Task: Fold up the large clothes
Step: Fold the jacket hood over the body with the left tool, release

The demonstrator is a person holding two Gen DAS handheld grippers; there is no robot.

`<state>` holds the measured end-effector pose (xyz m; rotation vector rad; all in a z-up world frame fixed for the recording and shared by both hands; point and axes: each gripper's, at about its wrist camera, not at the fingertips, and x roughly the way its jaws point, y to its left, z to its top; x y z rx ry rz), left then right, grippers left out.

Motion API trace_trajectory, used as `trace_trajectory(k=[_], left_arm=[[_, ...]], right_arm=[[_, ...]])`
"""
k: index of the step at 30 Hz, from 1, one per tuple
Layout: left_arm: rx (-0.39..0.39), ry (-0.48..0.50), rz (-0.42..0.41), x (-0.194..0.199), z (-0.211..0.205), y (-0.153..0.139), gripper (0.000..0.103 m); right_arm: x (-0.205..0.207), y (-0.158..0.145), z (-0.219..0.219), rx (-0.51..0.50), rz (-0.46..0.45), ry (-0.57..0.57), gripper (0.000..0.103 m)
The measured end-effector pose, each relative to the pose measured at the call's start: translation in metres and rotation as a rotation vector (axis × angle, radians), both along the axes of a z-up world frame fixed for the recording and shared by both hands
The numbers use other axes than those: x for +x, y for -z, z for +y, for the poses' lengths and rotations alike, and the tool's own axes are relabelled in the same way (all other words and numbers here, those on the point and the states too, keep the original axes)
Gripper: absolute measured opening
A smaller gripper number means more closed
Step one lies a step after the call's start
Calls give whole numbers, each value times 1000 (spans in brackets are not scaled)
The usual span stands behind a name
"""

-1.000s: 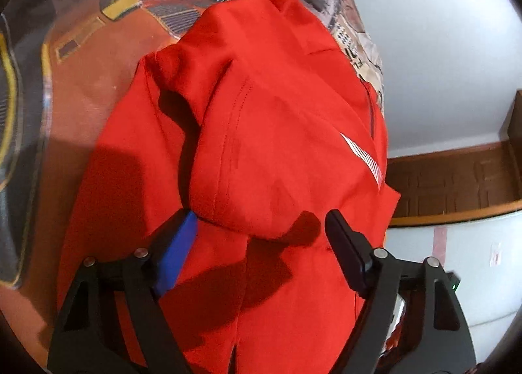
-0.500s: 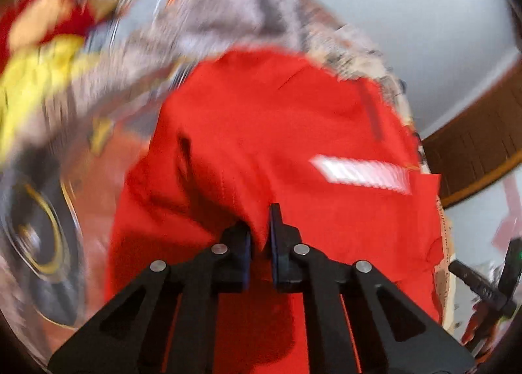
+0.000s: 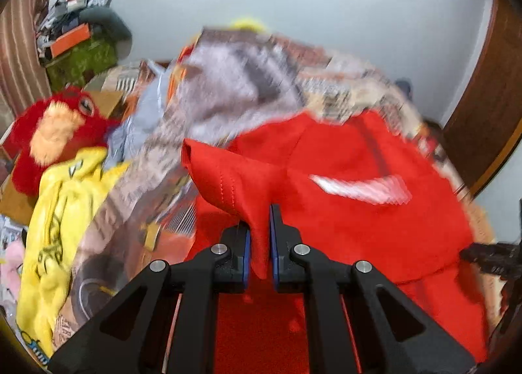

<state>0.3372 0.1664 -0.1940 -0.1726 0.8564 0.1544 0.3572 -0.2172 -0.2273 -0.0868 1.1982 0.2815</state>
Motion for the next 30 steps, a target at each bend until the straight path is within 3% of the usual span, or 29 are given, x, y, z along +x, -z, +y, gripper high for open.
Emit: trace_trajectory(k=[4, 9, 12, 18, 26, 30], left_arm=[[73, -9, 152, -3, 10, 47, 17], [109, -21, 227, -18, 26, 70, 27], [102, -32, 234, -25, 41, 64, 39], [103, -23, 196, -20, 55, 33, 49], [53, 102, 94, 30, 29, -16, 65], [42, 161, 78, 65, 9, -23, 69]], right_arm=[[-2, 10, 4, -16, -14, -4, 53], [-2, 9, 3, -8, 2, -9, 53], [-1, 8, 3, -4, 16, -12, 53], [4, -6, 9, -7, 14, -28, 53], [28, -57, 29, -38, -152, -89, 53], [52, -74, 40, -29, -227, -106, 53]])
